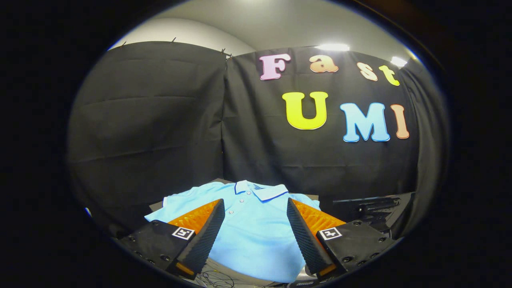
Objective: Put the clothes into the washing machine and then close the washing machine lid.
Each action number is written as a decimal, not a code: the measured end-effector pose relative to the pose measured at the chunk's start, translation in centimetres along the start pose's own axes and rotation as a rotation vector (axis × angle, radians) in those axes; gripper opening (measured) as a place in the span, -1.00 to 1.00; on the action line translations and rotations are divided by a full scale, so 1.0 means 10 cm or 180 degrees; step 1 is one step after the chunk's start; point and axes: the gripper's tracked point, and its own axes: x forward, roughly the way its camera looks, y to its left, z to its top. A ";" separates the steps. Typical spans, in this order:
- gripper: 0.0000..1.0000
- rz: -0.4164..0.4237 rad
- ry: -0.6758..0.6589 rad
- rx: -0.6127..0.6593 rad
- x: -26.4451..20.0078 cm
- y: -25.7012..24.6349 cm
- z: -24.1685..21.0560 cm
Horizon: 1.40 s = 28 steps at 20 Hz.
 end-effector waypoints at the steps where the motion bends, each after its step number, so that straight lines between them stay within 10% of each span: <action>1: 0.94 -0.0017 0.0045 -0.0014 0.05 0.01 -0.02; 28: 0.95 0.0222 0.1554 -0.0109 1.36 0.38 -0.69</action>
